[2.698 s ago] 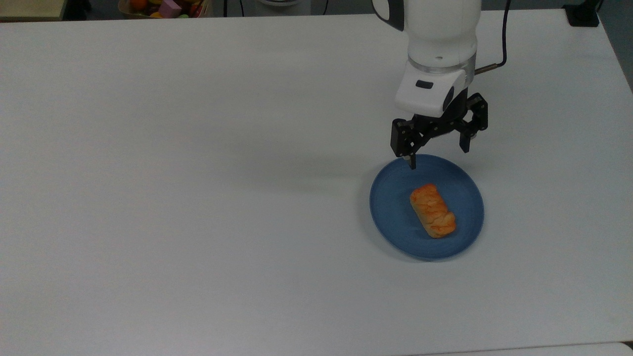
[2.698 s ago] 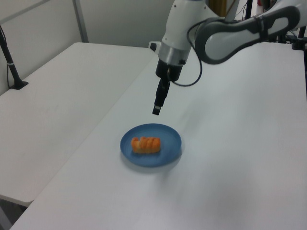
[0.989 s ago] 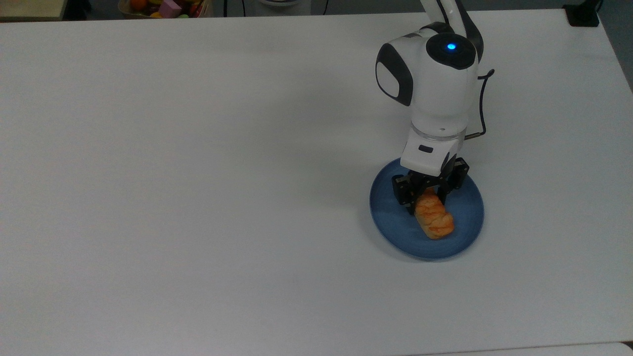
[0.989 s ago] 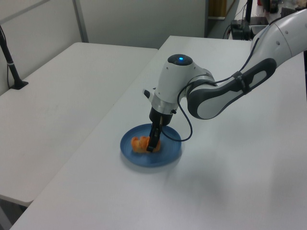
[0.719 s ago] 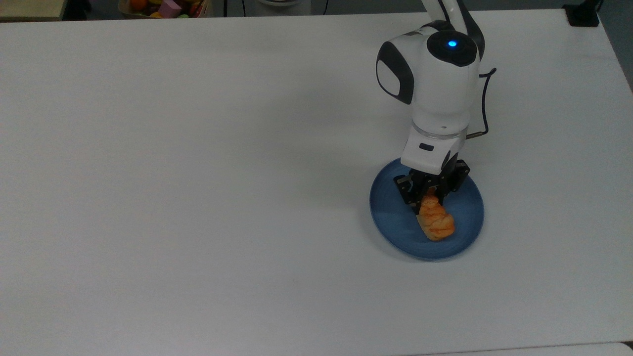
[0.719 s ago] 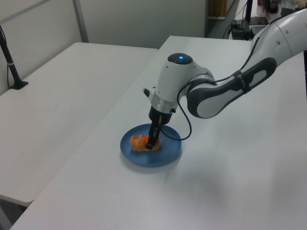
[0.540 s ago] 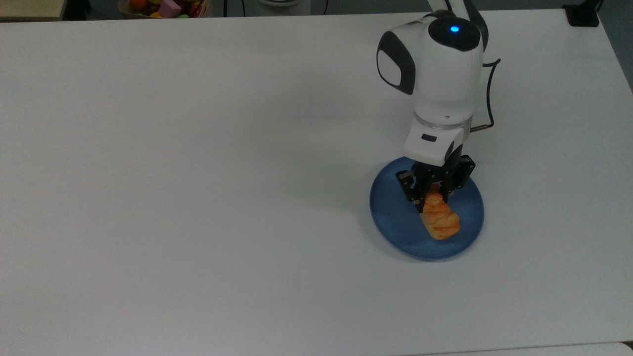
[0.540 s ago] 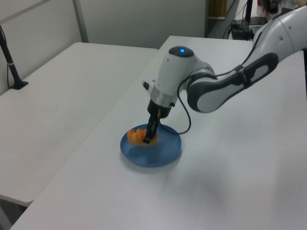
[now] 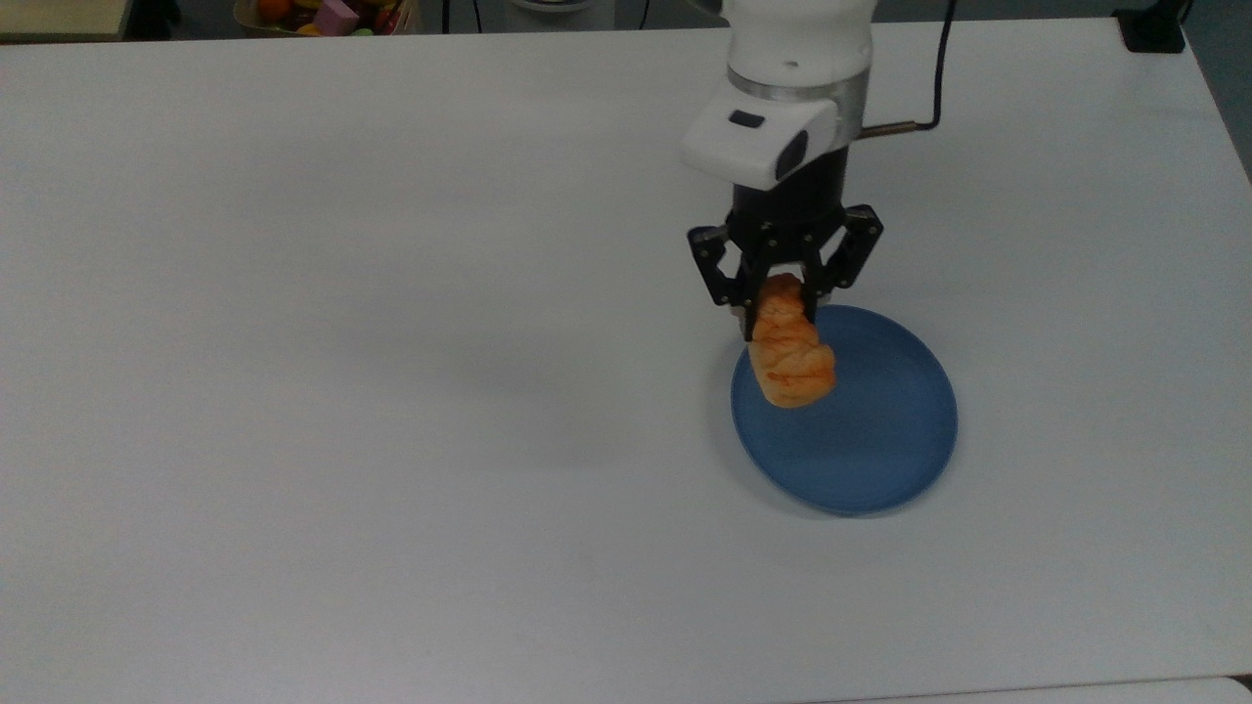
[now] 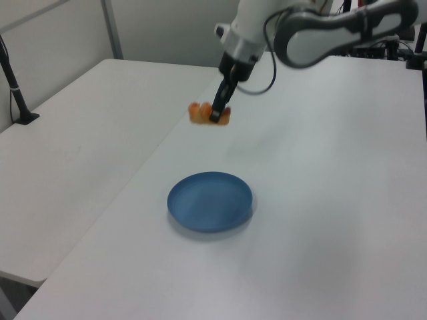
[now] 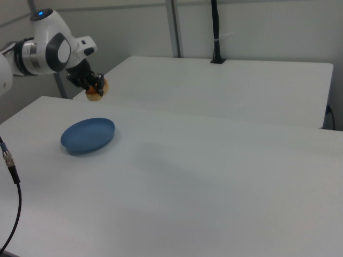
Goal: Put the bread on the table
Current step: 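Lift the bread roll off the plate and carry it away from the plate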
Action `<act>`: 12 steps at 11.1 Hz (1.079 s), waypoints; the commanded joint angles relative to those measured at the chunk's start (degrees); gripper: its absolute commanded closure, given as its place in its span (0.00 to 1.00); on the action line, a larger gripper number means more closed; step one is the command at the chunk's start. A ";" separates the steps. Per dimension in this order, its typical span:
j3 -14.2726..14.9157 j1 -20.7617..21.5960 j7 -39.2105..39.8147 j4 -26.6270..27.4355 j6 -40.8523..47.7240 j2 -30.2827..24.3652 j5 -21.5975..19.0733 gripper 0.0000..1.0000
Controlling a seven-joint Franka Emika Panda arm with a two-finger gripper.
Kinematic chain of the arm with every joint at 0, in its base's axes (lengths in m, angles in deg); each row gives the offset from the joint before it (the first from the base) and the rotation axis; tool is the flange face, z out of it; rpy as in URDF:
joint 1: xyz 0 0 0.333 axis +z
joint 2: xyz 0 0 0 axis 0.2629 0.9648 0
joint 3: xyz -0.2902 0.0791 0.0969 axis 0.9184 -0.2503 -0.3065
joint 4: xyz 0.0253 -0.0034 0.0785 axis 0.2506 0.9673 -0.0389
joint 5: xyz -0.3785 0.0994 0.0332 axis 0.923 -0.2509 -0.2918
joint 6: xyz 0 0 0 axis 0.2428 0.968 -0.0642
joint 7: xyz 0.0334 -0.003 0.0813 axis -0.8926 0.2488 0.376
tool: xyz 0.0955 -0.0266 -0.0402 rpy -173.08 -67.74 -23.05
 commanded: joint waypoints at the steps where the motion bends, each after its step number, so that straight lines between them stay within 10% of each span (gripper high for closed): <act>1: 0.62 -5.55 9.11 8.48 4.18 -8.72 -5.09 0.54; 12: 4.75 -34.12 41.91 2.08 3.17 0.20 -18.73 0.54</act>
